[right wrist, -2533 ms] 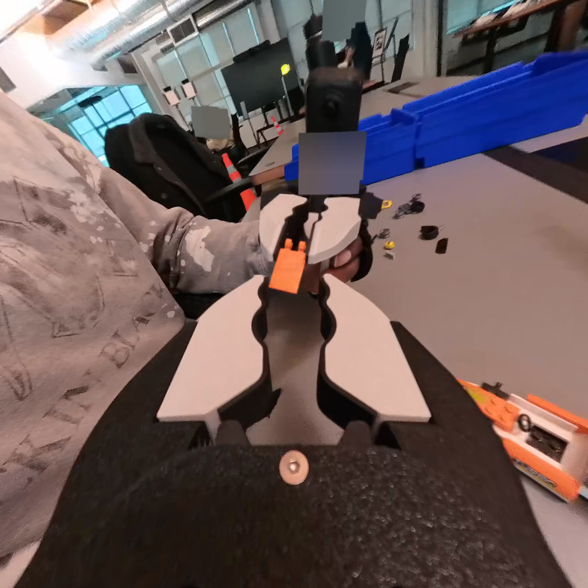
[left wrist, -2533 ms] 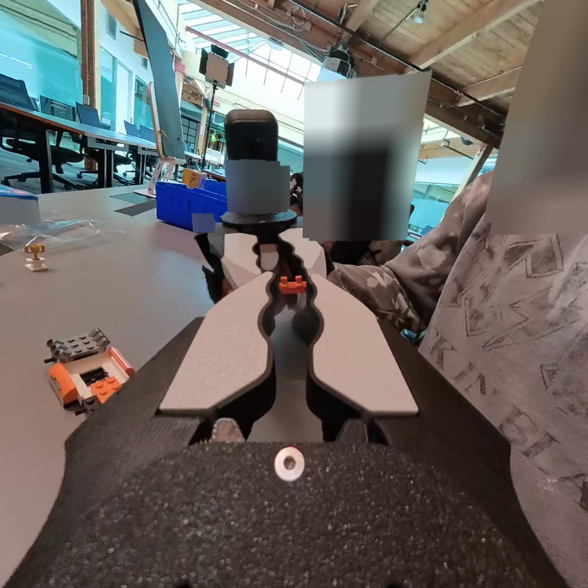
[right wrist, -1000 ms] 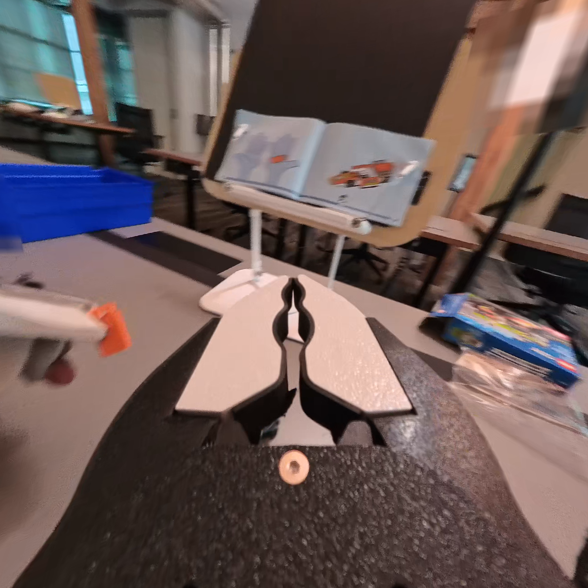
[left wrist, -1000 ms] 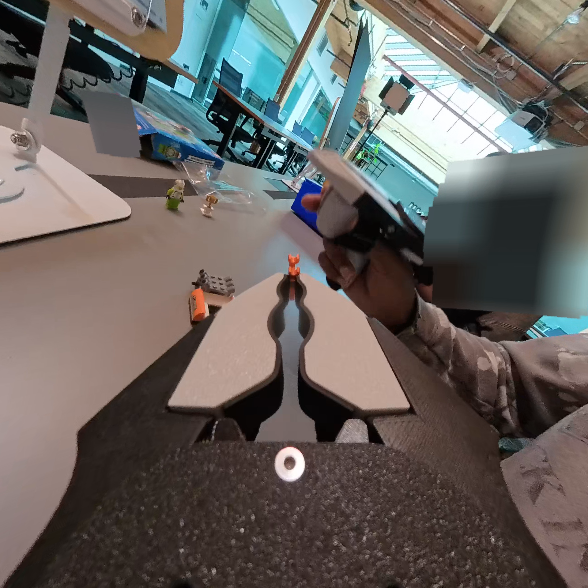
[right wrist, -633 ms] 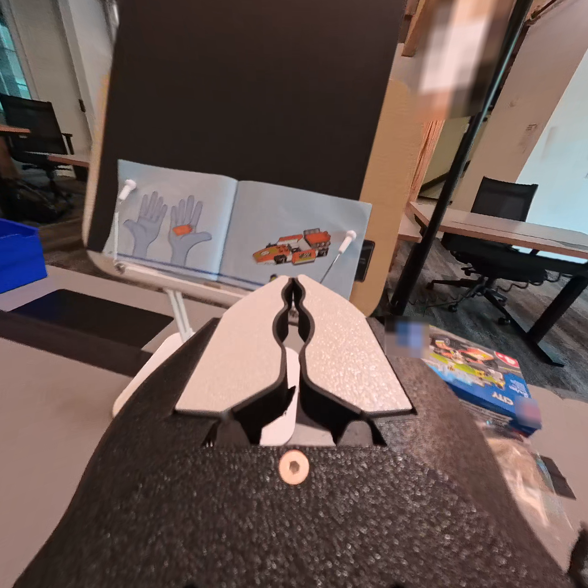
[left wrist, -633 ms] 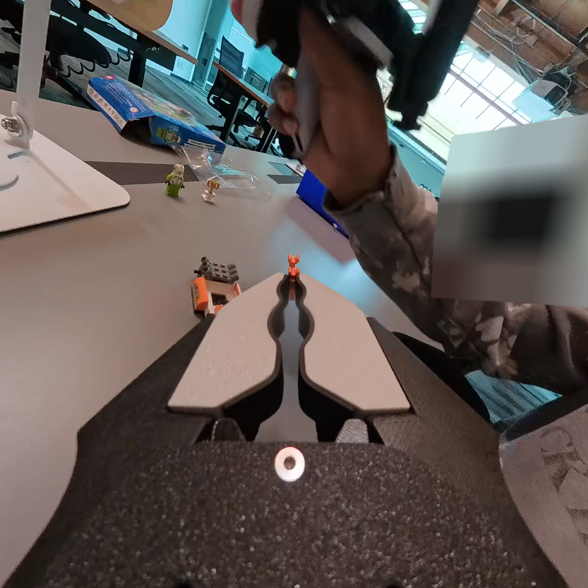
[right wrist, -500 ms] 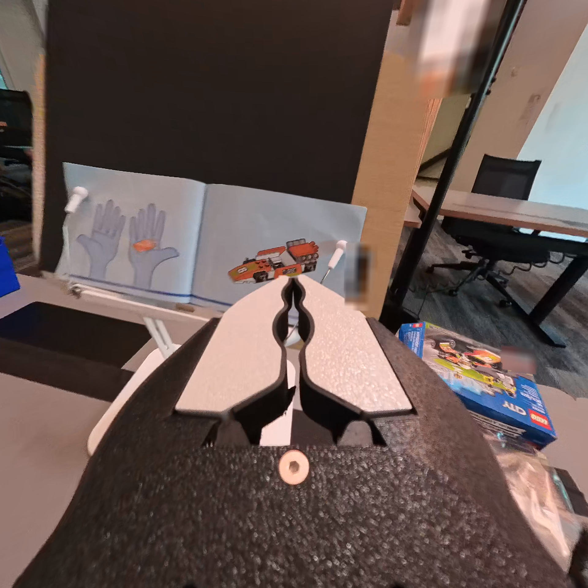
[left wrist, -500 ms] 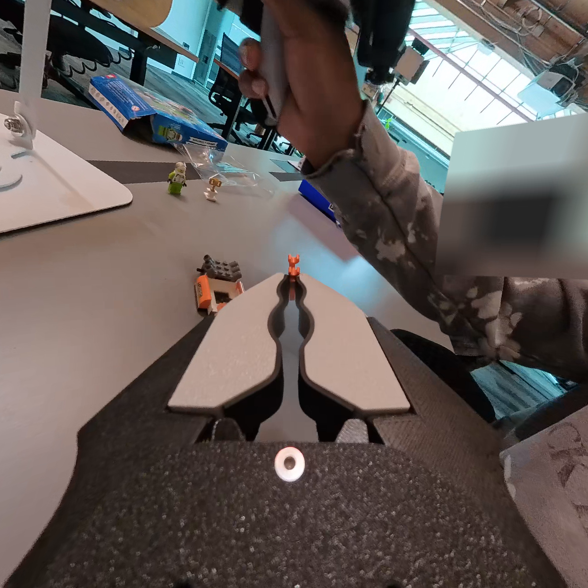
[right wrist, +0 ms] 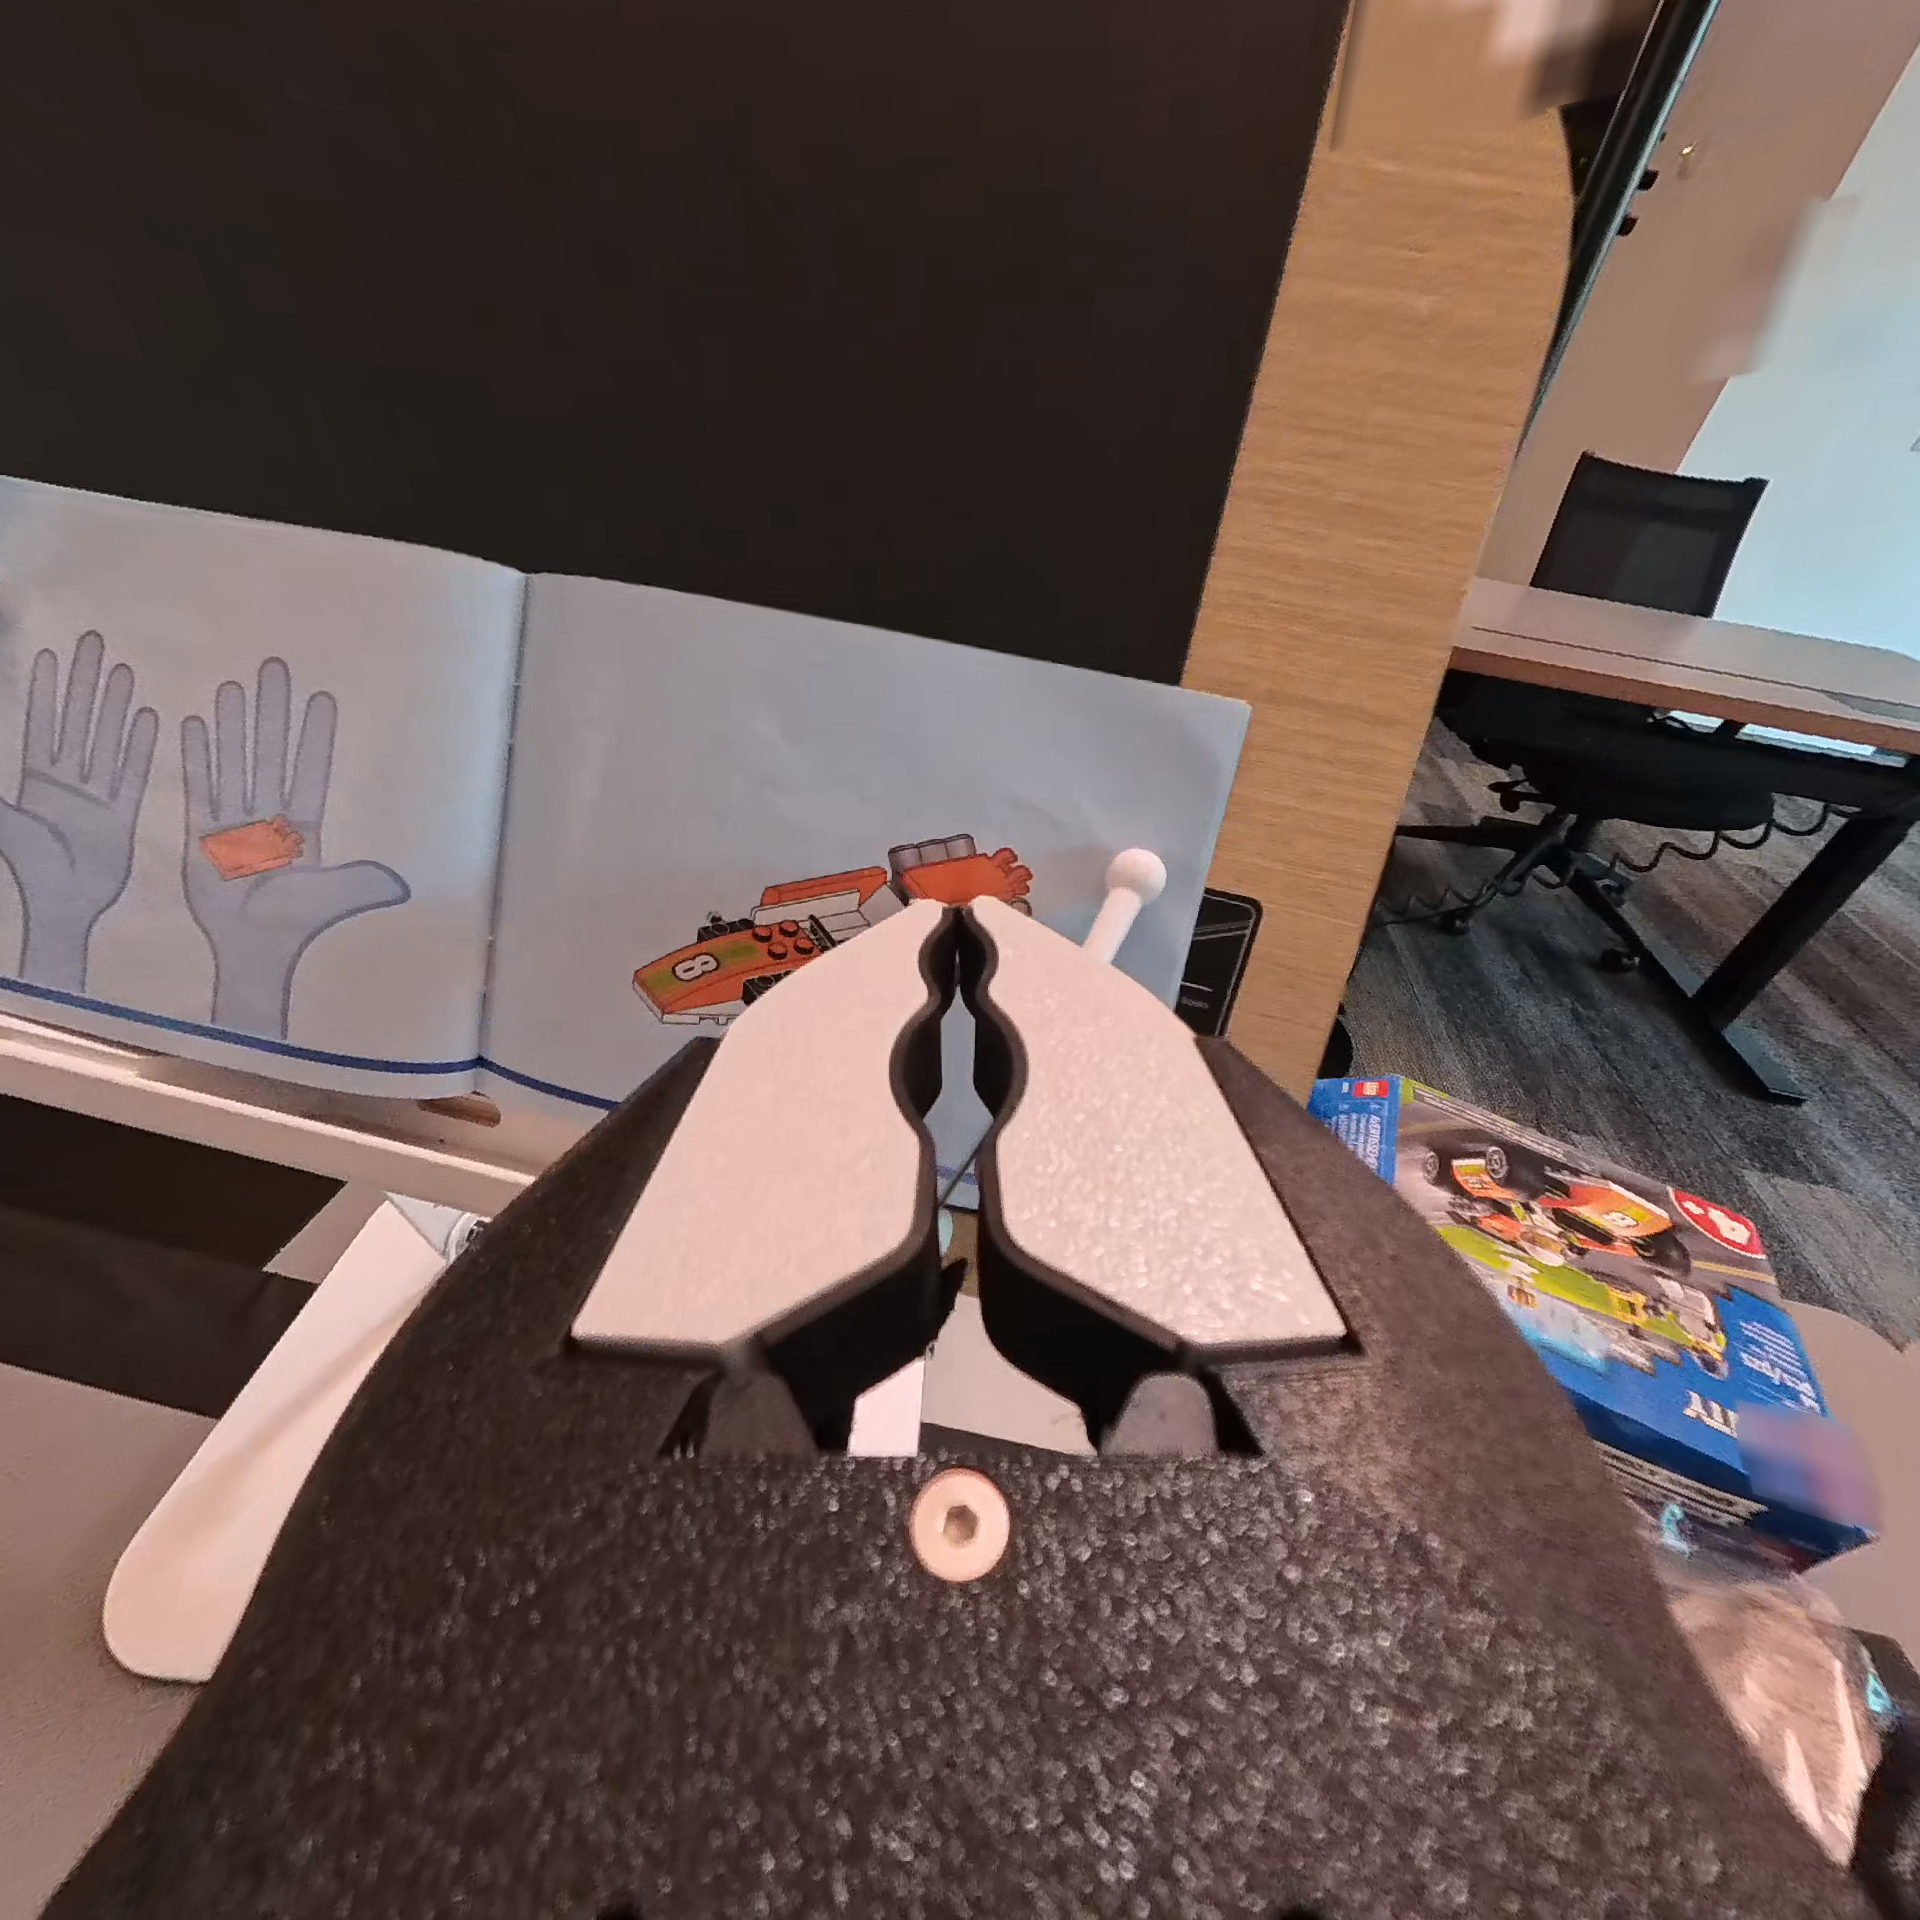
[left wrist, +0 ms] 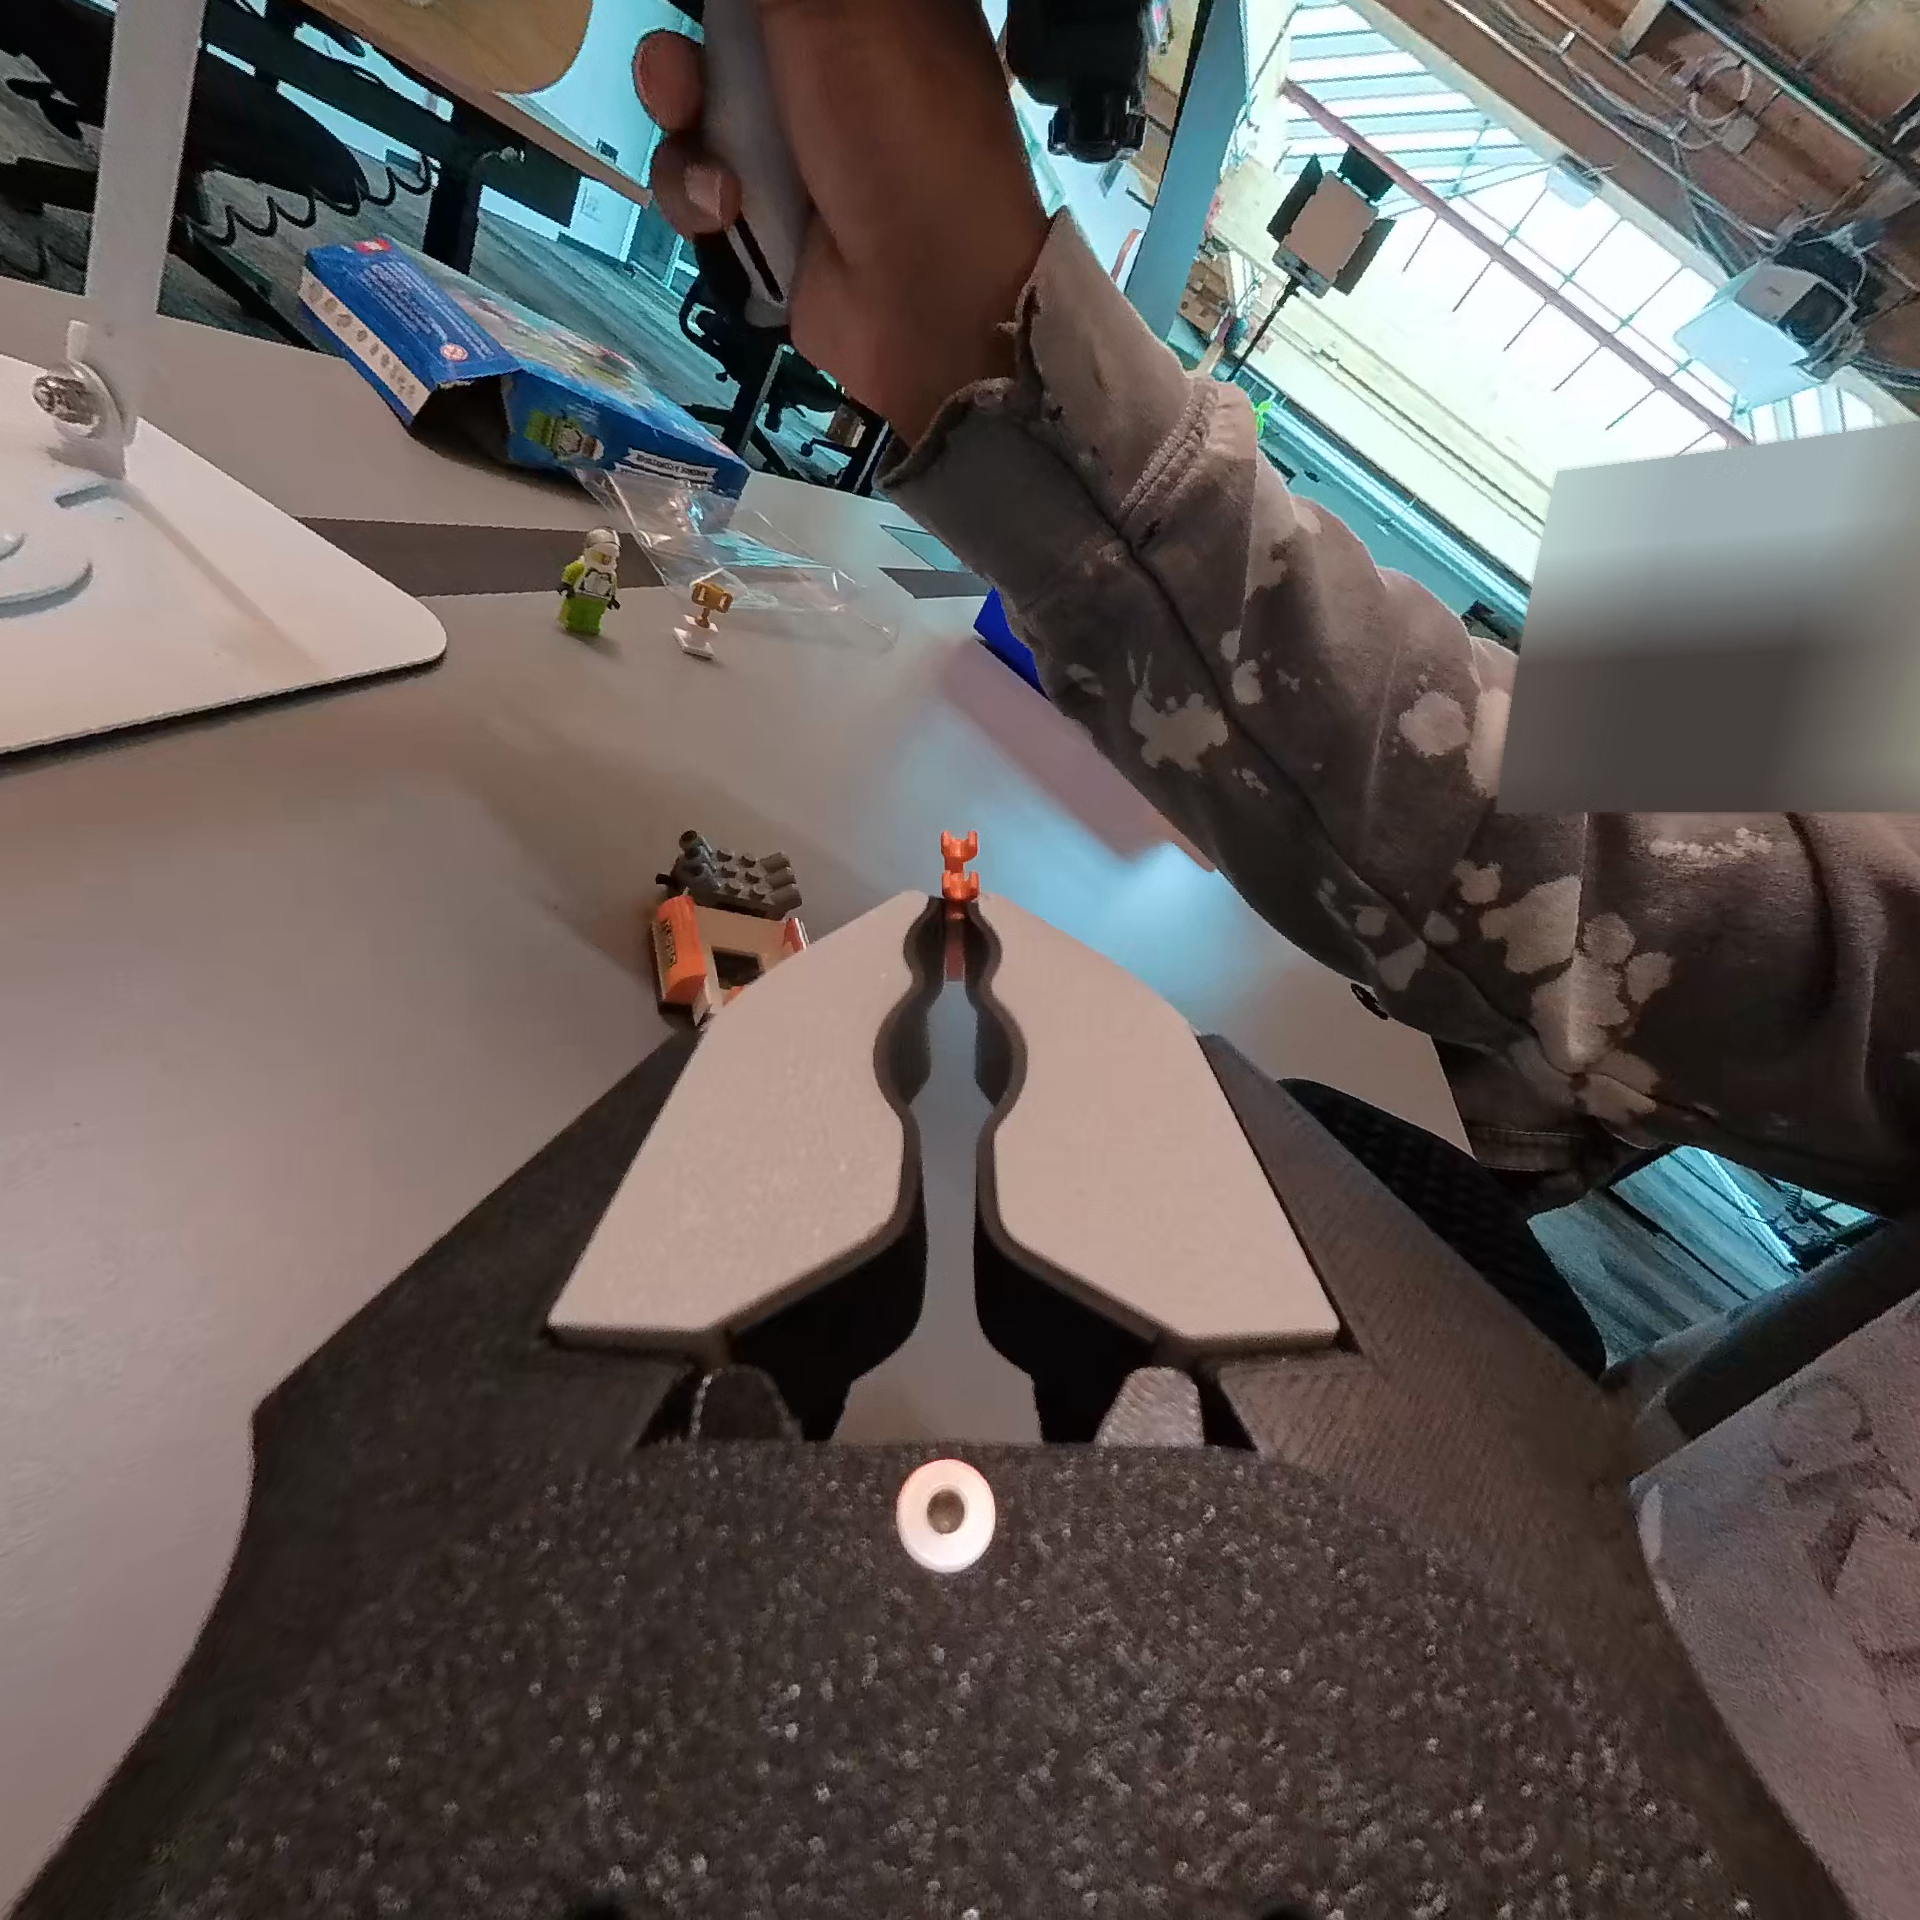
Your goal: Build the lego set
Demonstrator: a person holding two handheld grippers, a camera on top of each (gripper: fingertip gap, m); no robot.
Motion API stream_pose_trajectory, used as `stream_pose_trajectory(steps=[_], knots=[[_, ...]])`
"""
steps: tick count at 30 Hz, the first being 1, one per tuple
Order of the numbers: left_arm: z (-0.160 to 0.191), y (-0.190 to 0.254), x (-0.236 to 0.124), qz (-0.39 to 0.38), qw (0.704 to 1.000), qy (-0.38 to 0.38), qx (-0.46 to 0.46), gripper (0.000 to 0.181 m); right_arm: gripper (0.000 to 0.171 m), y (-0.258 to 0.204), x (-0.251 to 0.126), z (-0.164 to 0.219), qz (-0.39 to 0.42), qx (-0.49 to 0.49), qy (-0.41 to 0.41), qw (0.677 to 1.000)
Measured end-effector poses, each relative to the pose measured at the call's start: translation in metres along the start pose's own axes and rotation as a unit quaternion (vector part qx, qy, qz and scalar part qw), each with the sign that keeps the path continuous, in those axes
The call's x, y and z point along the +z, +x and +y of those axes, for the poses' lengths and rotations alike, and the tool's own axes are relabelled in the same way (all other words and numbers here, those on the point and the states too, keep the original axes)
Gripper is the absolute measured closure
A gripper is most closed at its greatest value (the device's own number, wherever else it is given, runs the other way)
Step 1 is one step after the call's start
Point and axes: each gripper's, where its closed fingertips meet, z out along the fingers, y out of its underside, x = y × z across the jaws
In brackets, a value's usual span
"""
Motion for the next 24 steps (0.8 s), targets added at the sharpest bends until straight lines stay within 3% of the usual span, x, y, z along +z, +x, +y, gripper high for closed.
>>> stream_pose_trajectory(steps=[15,24], knots=[[0.001,0.002,0.001,0.006,1.000,-0.003,0.001,0.178,0.171,-0.009,-0.010,0.003,-0.007,-0.003,0.002,1.000],[0.003,0.006,0.003,0.009,1.000,-0.008,0.007,0.179,0.171,-0.060,-0.027,0.007,-0.051,-0.039,0.007,0.998]])
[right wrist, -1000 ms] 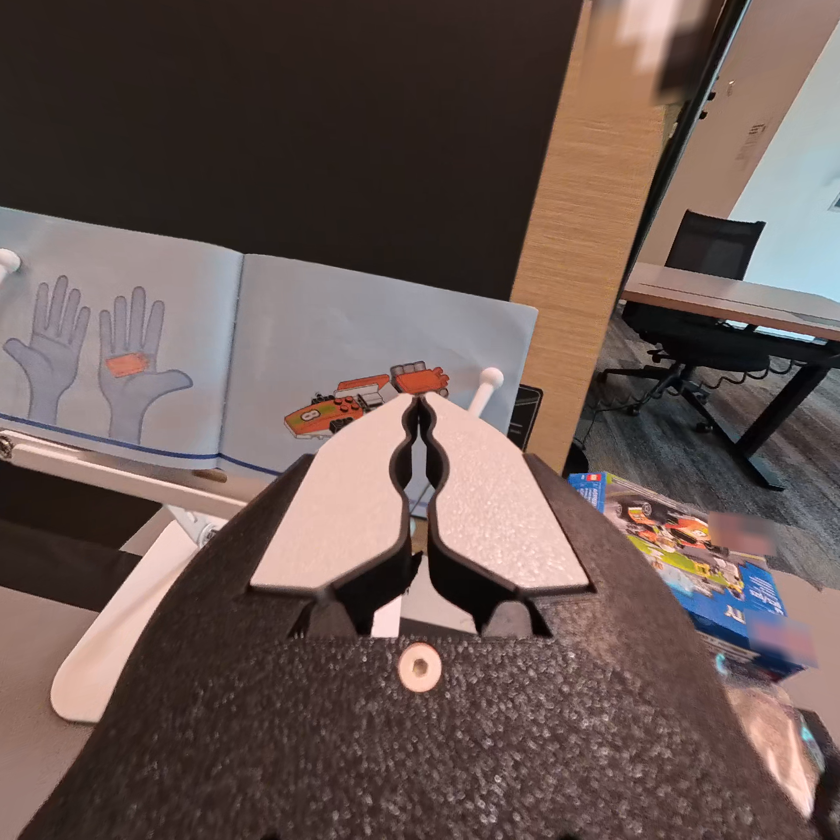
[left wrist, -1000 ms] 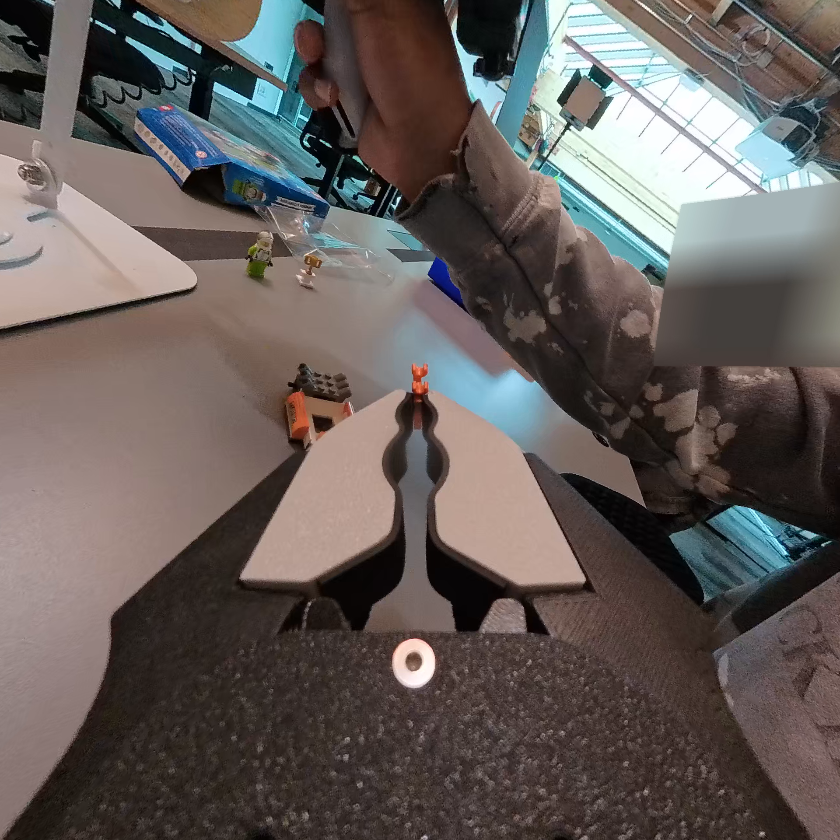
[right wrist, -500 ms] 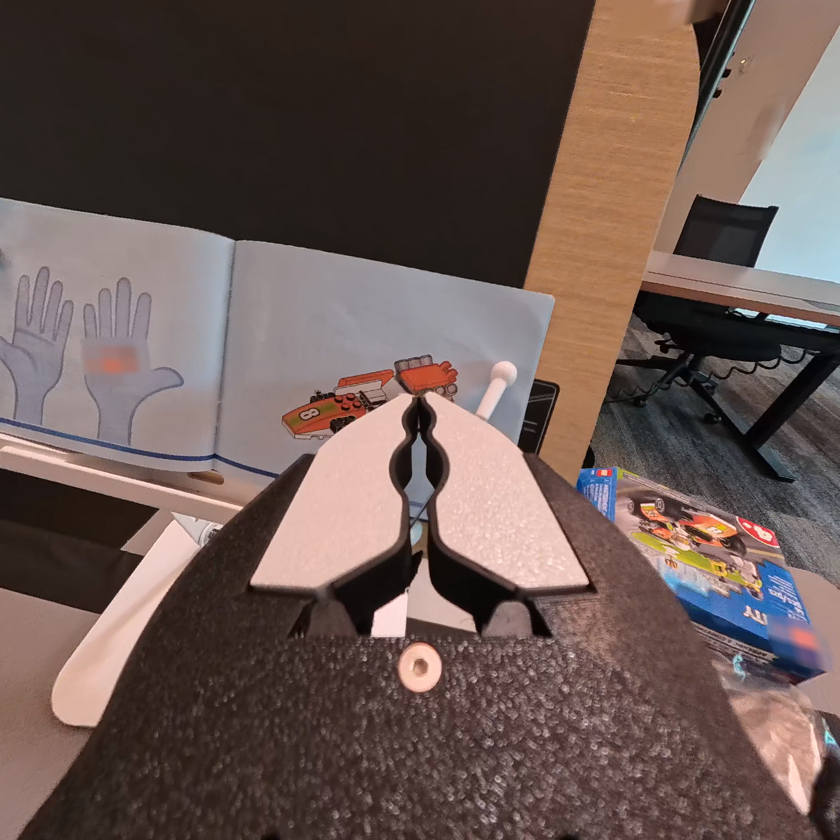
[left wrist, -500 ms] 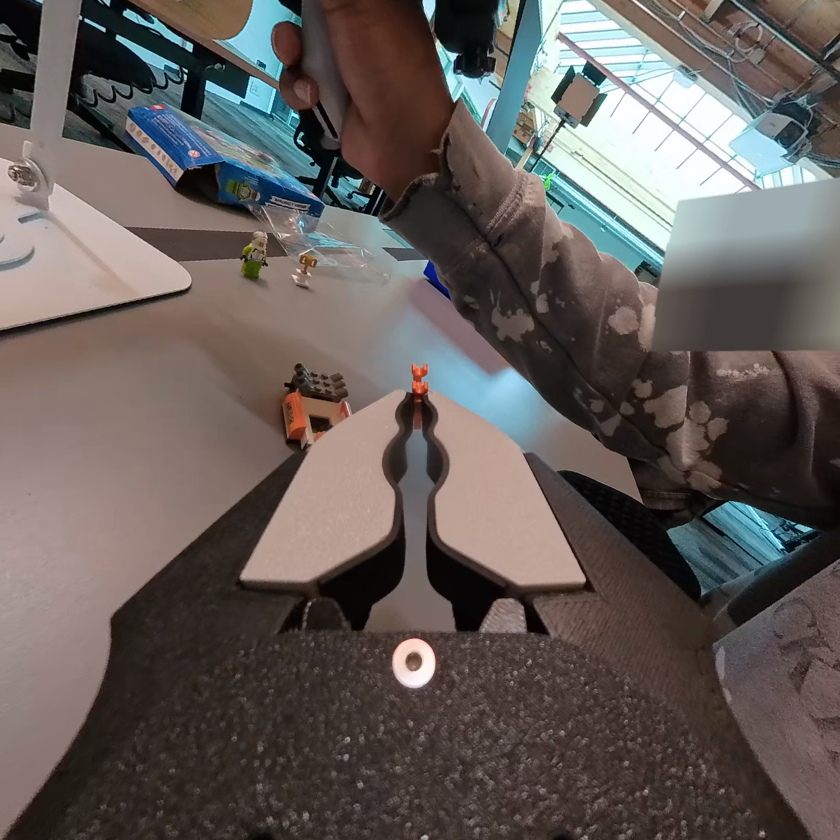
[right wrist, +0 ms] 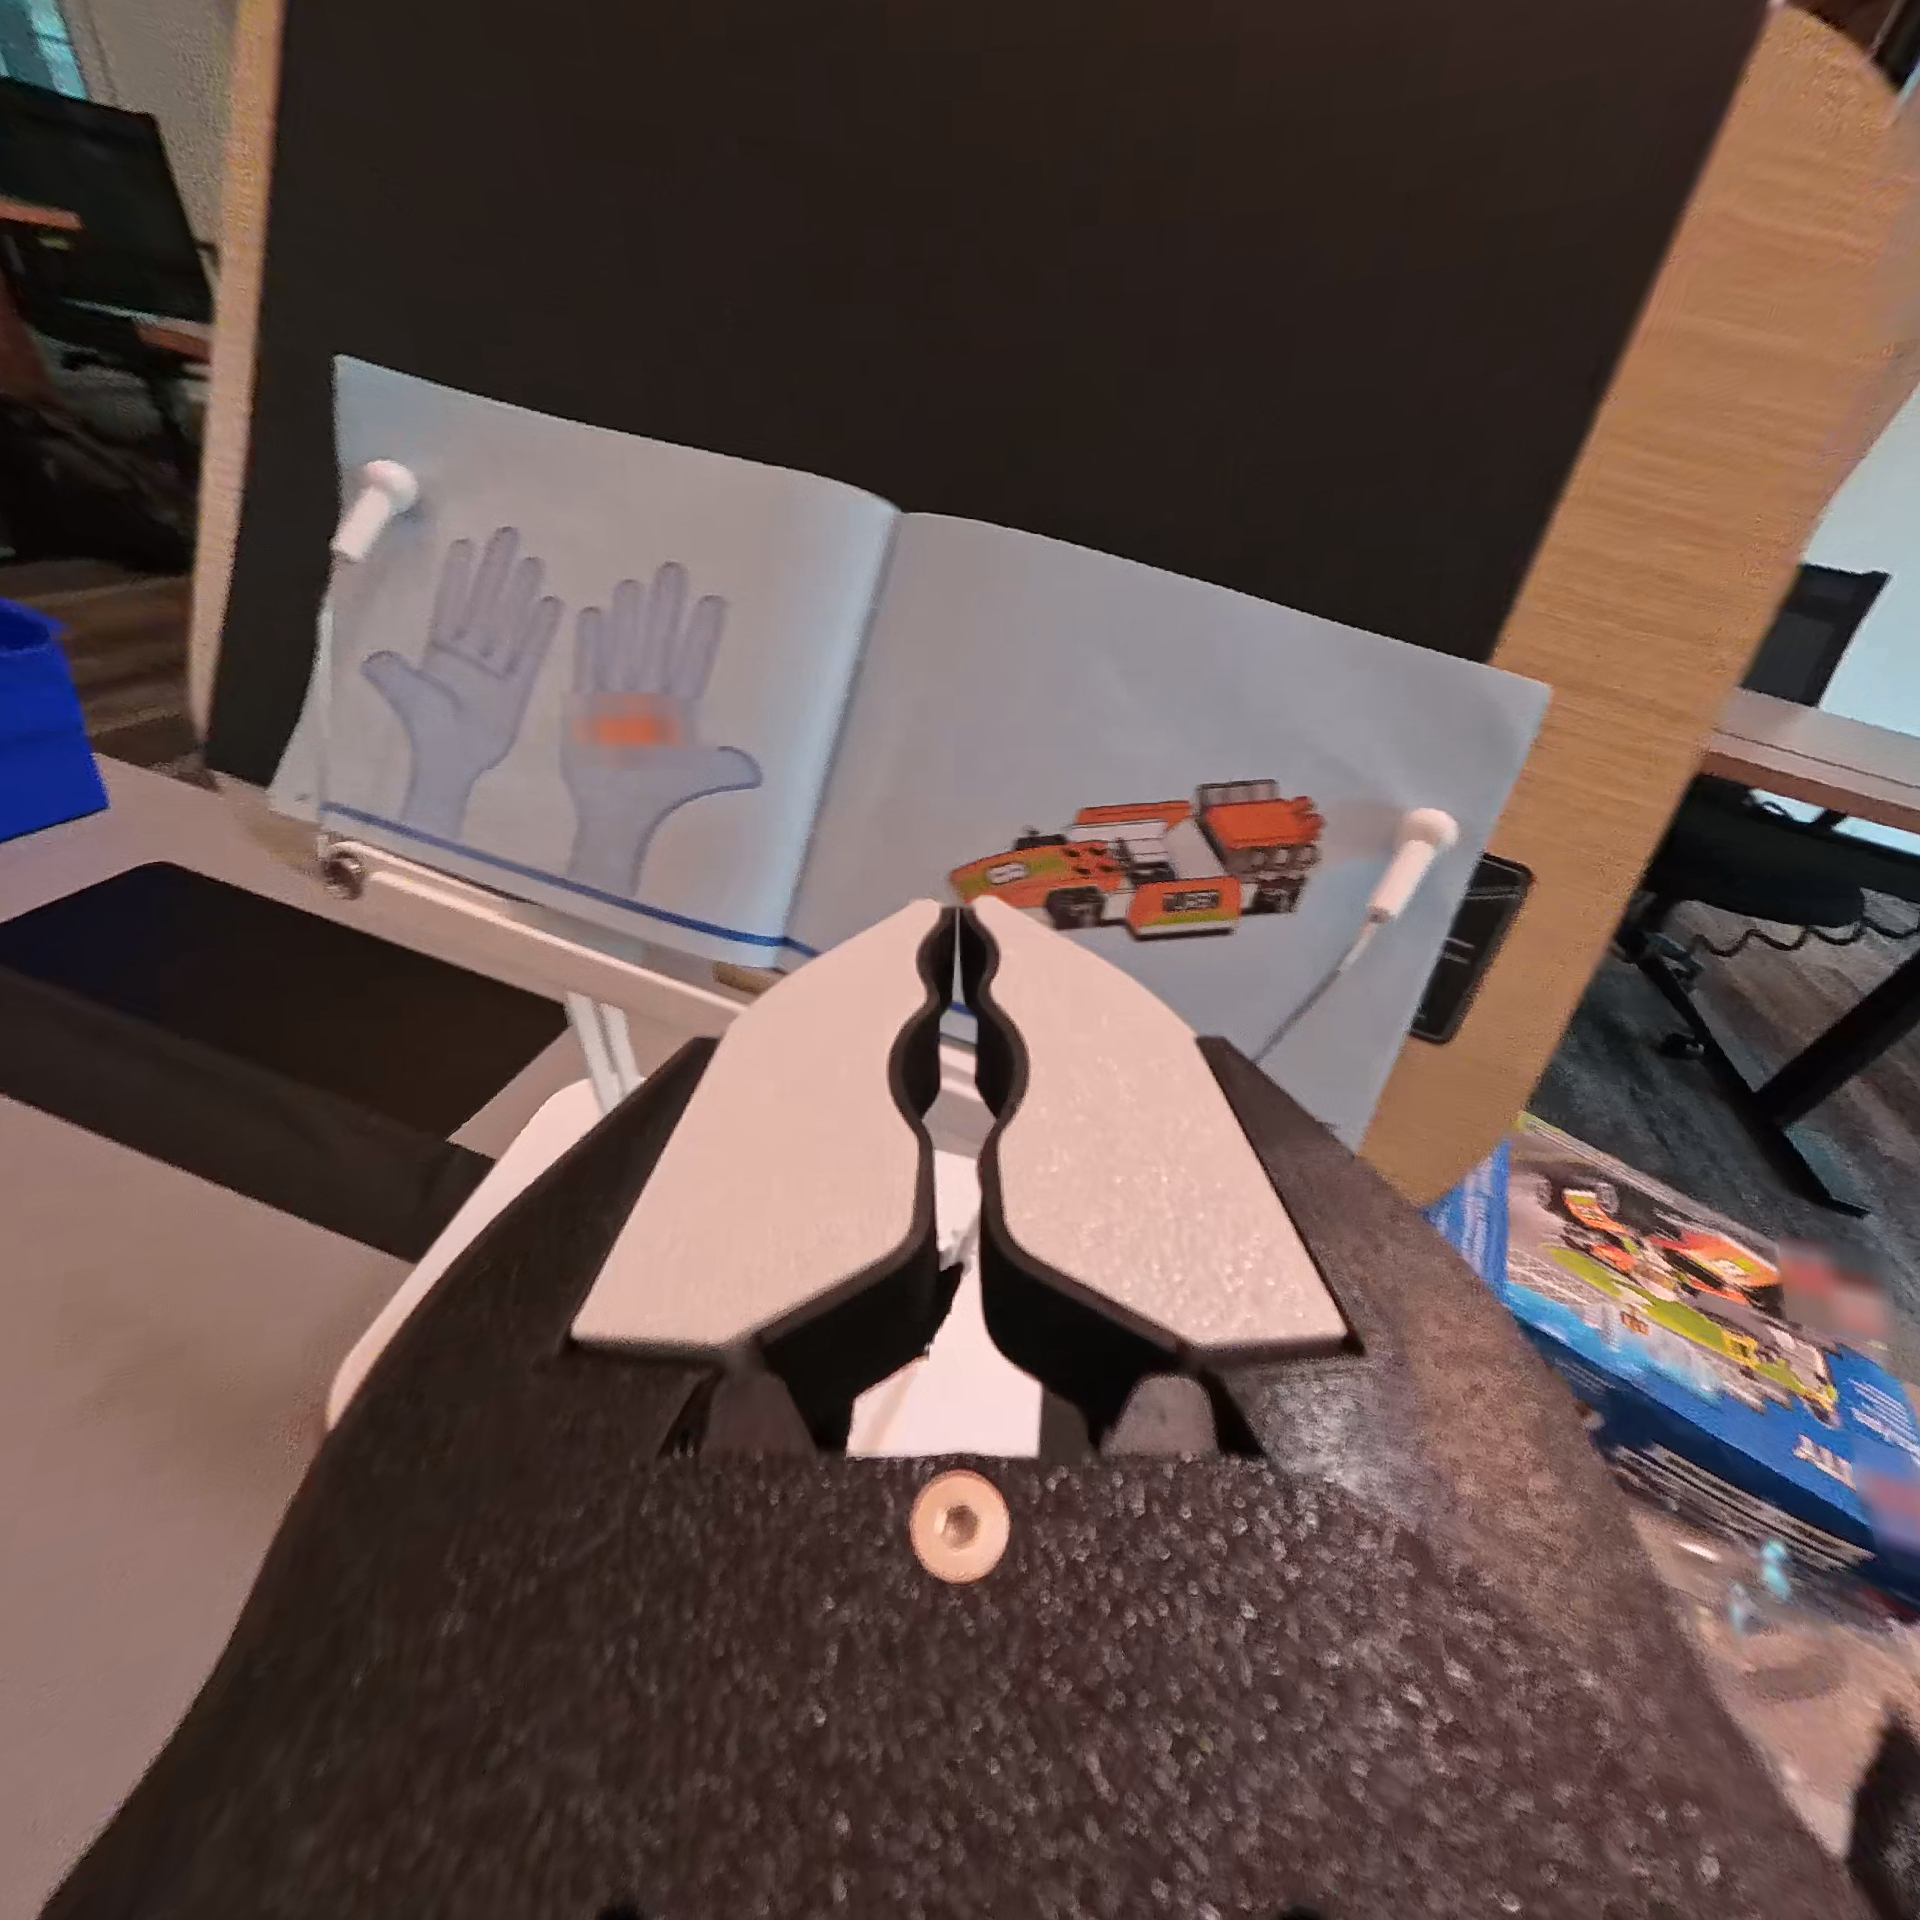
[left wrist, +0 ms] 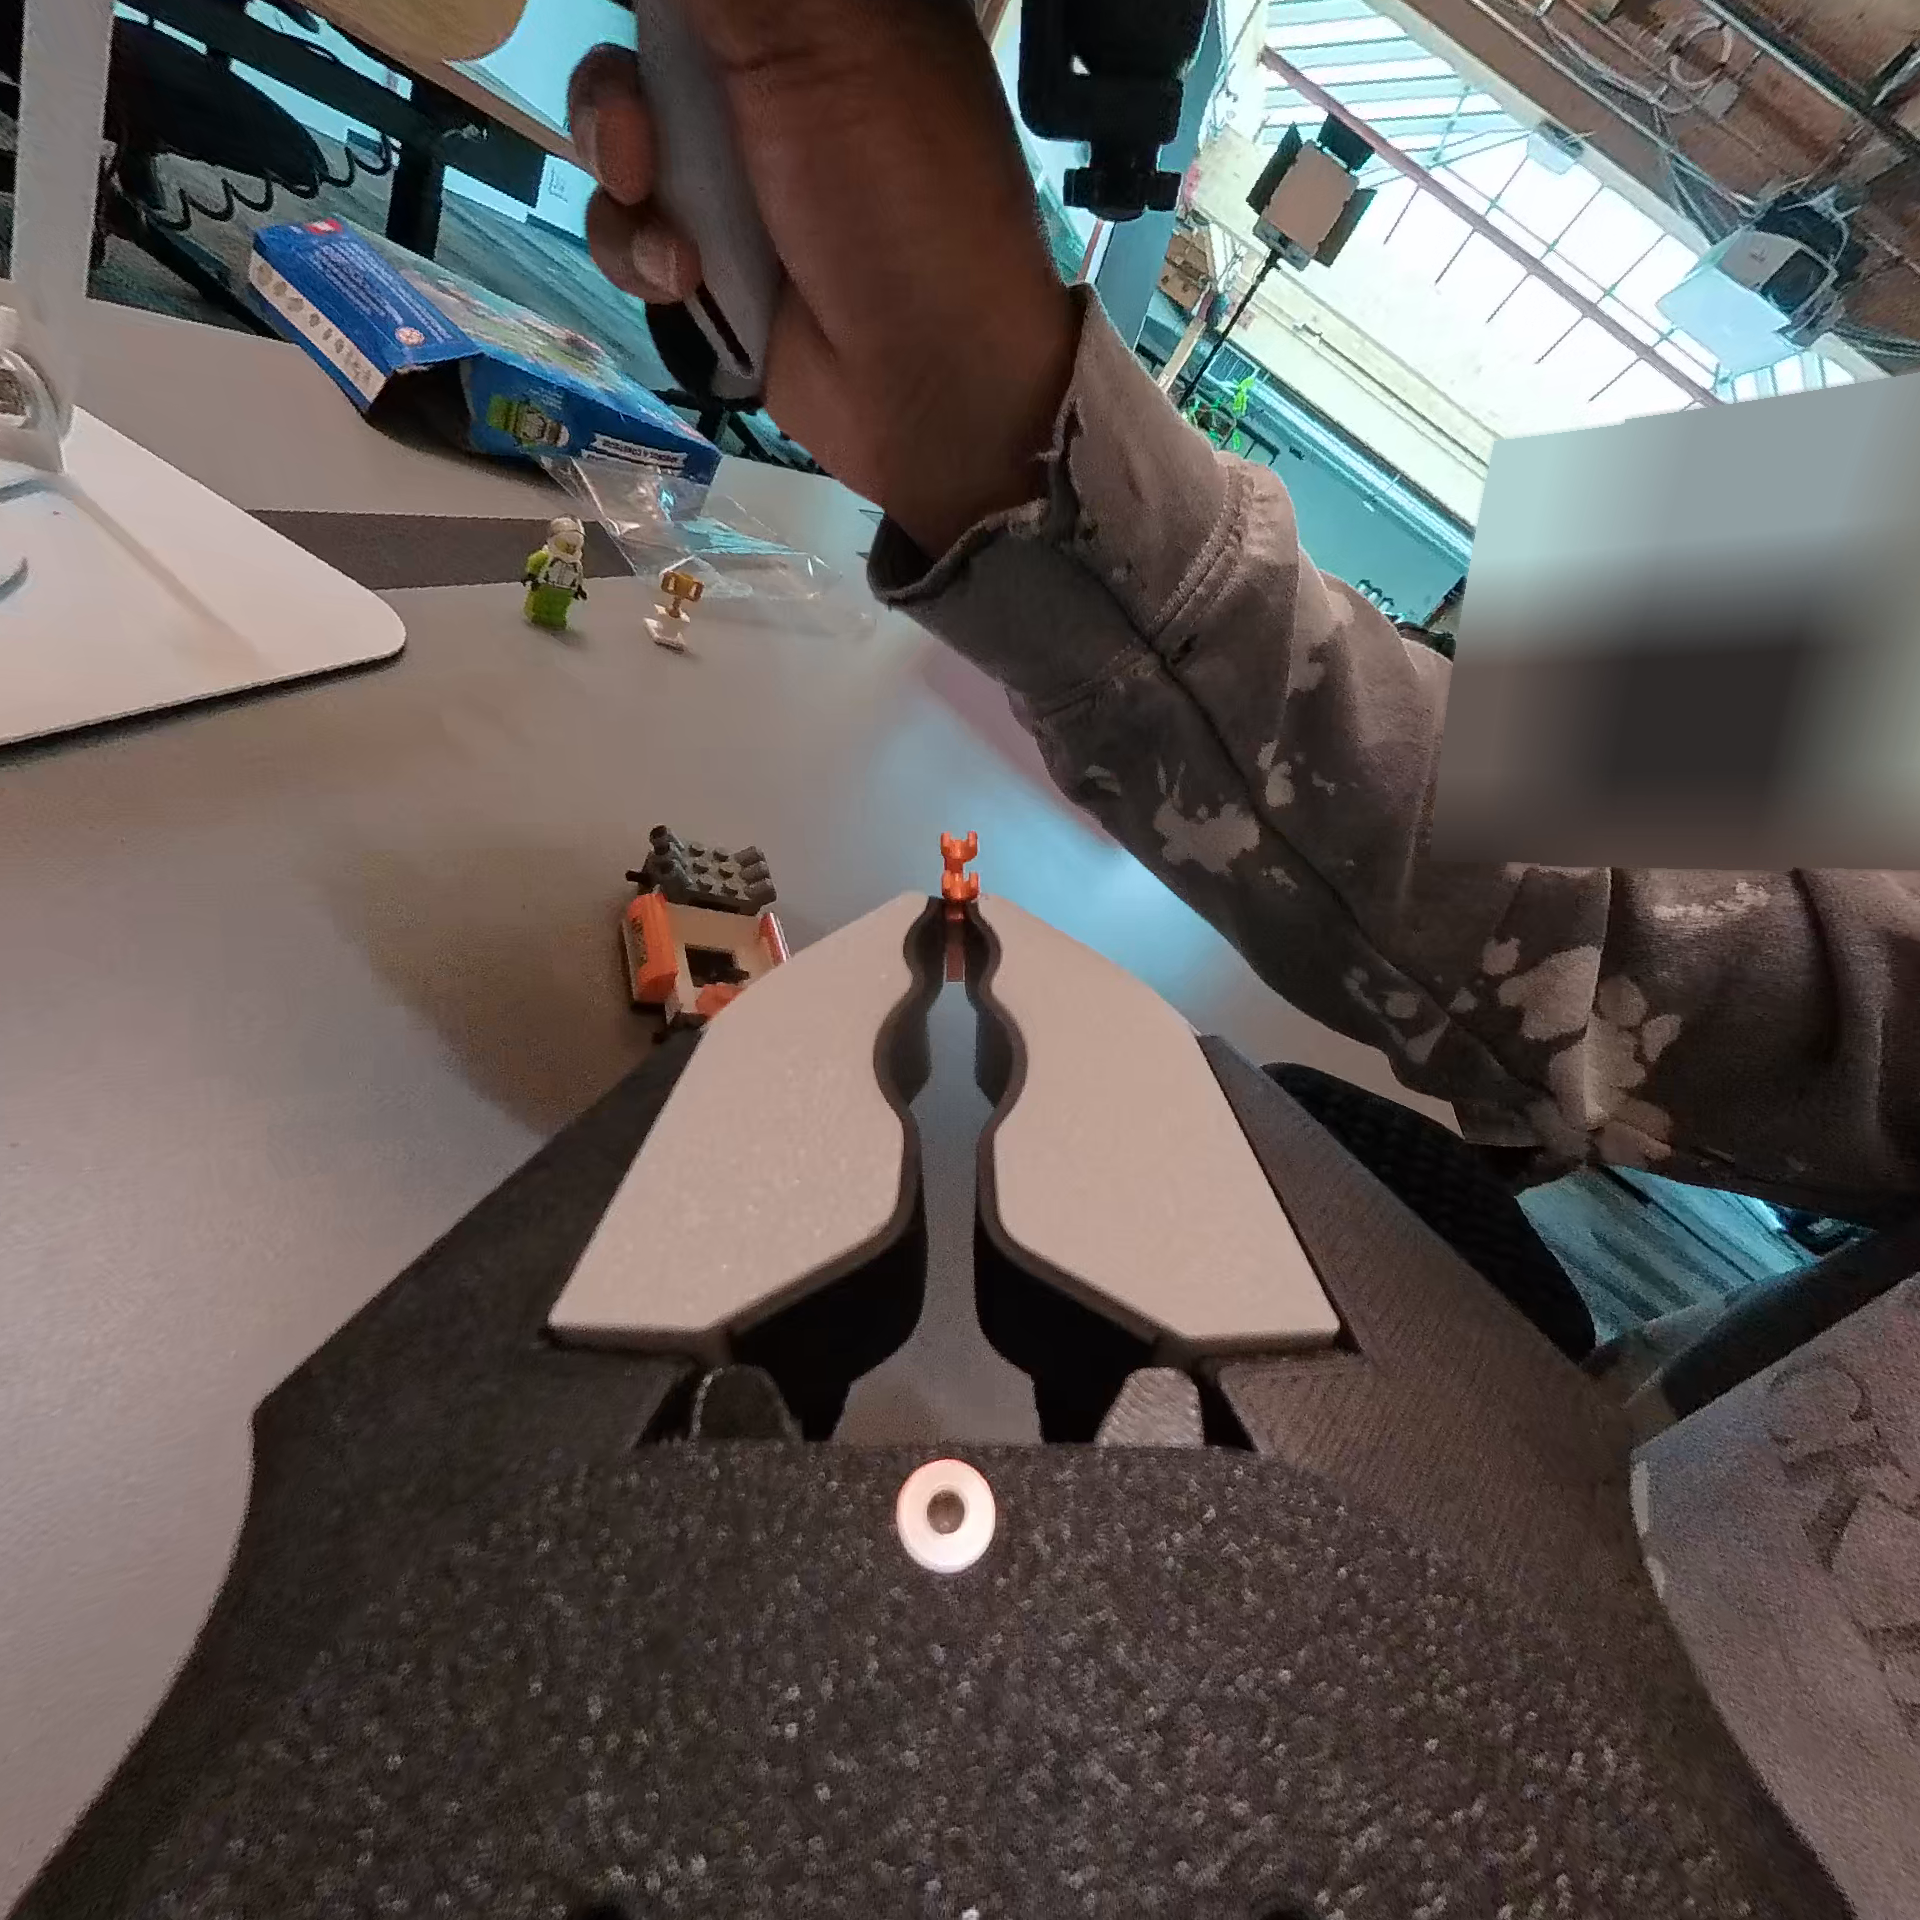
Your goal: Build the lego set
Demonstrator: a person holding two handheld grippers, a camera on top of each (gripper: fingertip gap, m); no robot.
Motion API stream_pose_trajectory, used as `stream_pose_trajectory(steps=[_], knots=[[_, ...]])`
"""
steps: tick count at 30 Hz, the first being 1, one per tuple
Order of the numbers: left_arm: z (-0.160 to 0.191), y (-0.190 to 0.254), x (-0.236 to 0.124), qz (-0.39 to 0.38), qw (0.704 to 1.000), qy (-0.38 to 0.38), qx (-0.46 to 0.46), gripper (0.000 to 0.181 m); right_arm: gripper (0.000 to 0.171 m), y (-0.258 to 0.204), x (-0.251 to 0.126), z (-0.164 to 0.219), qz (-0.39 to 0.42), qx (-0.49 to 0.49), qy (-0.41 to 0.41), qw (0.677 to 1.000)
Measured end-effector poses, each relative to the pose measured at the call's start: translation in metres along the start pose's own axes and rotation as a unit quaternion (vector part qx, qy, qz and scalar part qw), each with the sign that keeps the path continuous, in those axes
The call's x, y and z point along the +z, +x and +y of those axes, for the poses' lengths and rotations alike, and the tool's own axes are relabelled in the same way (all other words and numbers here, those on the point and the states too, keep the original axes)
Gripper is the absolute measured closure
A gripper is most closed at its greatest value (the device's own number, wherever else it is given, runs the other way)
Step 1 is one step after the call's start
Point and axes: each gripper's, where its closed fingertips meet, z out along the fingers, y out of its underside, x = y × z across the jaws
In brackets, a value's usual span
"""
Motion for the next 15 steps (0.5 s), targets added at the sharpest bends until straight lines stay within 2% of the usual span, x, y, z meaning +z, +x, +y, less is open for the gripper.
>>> stream_pose_trajectory(steps=[7,15], knots=[[-0.003,-0.001,-0.002,-0.006,1.000,0.007,0.003,0.179,0.169,-0.031,0.003,0.000,-0.028,-0.003,-0.003,1.000],[-0.004,-0.001,-0.003,-0.005,1.000,0.008,0.003,0.178,0.169,-0.045,0.006,0.005,-0.038,-0.004,-0.006,0.999]])
